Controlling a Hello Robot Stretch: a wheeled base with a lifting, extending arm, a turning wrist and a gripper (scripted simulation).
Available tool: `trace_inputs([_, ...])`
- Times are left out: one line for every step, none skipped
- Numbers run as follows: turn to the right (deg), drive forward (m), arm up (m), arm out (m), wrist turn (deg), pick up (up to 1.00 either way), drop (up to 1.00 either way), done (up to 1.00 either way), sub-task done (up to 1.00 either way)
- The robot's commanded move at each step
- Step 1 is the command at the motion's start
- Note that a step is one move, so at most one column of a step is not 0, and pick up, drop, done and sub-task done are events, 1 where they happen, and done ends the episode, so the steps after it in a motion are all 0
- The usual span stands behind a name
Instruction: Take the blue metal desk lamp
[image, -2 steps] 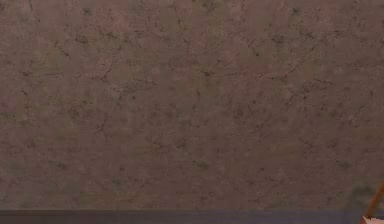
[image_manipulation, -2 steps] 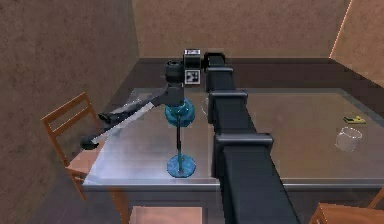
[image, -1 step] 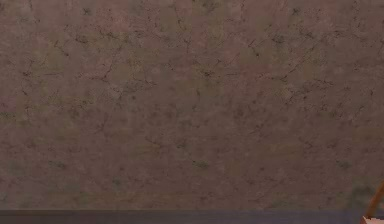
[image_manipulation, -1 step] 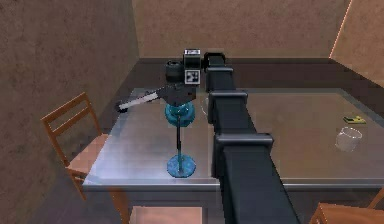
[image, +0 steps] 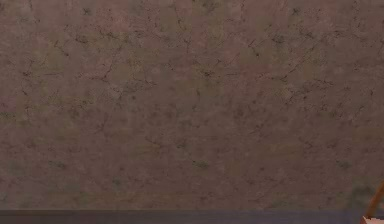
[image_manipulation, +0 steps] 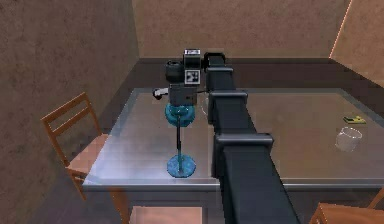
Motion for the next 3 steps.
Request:
trace_inputs([0.0,0.00,-0.16,0.00,0.0,0.00,0.00,0.00,0.00])
trace_inputs([0.0,0.00,0.00,0.00,0.0,1.00,0.00,0.00,0.00])
trace_inputs([0.0,0.00,0.10,0.00,0.0,0.00,0.00,0.00,0.00])
